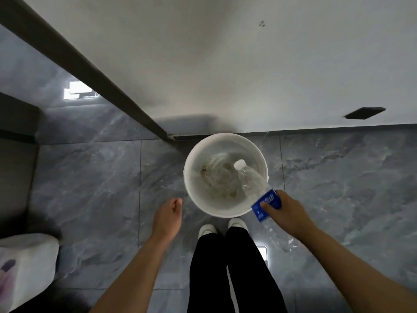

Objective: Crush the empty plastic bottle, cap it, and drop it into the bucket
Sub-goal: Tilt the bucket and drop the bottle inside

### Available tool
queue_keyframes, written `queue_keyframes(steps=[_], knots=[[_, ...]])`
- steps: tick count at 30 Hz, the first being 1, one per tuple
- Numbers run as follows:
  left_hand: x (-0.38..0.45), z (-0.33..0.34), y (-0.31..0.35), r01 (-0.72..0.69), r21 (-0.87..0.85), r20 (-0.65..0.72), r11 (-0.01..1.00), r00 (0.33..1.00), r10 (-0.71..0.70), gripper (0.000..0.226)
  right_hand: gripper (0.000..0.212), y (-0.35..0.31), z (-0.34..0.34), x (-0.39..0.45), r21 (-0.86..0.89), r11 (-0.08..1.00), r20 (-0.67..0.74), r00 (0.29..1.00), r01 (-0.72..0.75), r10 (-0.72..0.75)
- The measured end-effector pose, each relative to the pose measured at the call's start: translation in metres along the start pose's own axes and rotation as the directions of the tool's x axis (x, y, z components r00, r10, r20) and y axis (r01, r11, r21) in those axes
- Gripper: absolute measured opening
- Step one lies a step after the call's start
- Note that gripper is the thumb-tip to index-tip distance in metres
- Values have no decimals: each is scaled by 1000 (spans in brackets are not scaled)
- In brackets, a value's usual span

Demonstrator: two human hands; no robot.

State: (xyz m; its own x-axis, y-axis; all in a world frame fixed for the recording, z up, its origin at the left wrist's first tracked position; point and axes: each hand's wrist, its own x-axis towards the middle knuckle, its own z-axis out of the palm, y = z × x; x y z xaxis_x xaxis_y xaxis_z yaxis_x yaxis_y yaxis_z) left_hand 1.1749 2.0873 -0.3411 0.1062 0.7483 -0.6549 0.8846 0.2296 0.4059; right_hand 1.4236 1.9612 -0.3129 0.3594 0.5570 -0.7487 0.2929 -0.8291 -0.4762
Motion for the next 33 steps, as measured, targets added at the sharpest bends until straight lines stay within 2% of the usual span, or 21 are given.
queue_keyframes(steps=[4, 7, 10, 12, 14, 19, 28, 33], knots=[[60, 29, 3, -73, 53, -102, 996, 992, 78, 20, 20, -2, 34, 60, 26, 1000, 45, 999, 15, -16], [105, 50, 0, -84, 100, -118, 991, 988, 96, 33, 4, 0, 62, 103, 34, 999, 53, 998, 39, -40], [142, 71, -6, -62, 94, -136, 994, 988, 74, 47, 7, 5, 90, 147, 51, 997, 41, 998, 51, -53], [157, 82, -9, -77, 88, -163, 993, 983, 90, 41, 5, 10, 106, 172, 52, 998, 31, 999, 43, -45], [164, 89, -14, -106, 111, -222, 988, 967, 129, 36, 15, 18, 120, 197, 68, 998, 20, 1000, 15, -16], [168, 98, -25, -143, 160, -328, 977, 925, 189, 41, 25, 38, 143, 253, -25, 999, 18, 999, -39, 40], [172, 101, -32, -224, 273, -341, 936, 887, 312, 45, 35, 61, 212, 347, -76, 990, 77, 989, -122, 128], [174, 98, -31, -270, 291, -313, 918, 879, 359, 52, 25, 80, 239, 380, -89, 992, 94, 991, -85, 94]])
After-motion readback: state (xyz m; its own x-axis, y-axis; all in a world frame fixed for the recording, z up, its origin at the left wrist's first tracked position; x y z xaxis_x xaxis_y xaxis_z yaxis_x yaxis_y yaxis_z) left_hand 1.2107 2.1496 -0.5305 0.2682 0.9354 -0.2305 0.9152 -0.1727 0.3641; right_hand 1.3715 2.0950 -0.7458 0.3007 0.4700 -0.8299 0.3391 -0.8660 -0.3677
